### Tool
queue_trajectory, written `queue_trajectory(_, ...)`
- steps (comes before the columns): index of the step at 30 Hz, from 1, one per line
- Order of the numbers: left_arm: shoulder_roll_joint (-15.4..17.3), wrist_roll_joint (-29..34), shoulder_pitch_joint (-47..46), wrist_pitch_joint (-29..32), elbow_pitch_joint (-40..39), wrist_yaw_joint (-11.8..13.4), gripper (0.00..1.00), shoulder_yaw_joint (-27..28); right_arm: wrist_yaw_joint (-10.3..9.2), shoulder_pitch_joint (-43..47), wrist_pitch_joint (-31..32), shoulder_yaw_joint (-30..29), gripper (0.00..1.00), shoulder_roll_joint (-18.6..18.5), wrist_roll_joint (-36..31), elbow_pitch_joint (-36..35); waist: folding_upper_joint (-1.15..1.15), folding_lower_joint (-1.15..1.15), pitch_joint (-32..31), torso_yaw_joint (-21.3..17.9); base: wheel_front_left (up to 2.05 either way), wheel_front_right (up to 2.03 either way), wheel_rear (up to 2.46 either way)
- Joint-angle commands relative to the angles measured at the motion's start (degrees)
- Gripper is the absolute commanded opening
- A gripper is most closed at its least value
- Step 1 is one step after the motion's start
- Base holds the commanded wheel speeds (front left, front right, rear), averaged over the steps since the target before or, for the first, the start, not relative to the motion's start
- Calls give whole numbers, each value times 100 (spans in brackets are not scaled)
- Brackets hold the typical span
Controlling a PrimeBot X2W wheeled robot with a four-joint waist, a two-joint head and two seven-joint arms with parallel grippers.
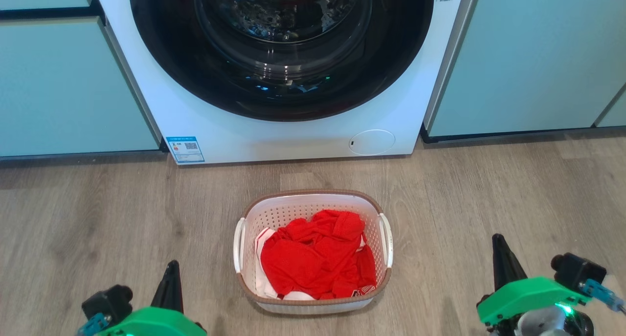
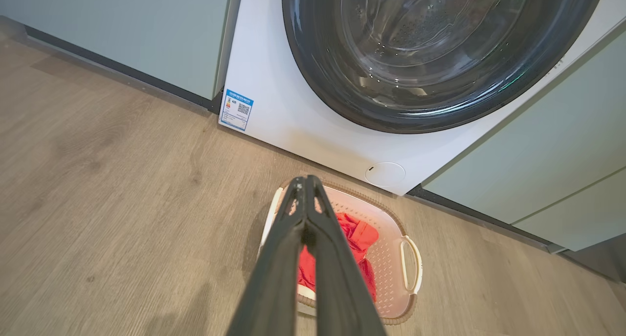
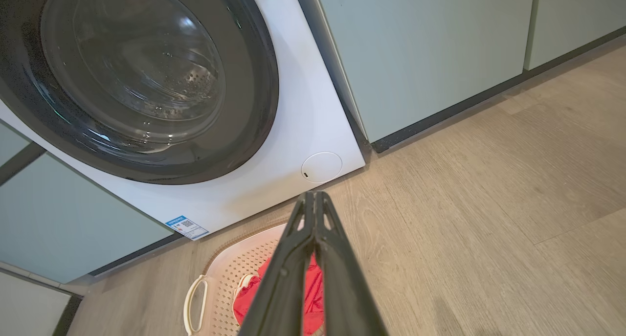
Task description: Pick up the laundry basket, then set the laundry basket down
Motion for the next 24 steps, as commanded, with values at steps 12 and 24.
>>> queue_trajectory(12, 80, -945, -425, 217, -134, -149, 0, 228, 5, -377, 195, -84, 0, -129, 936, -144, 0, 0, 13, -8, 0, 0, 0)
queue_trajectory(24, 90, -1772, -570, 407, -109, -248, 0, 364, 7, -459, 379, -167, 0, -146, 1744, -124, 0, 0, 25, -15, 0, 0, 0)
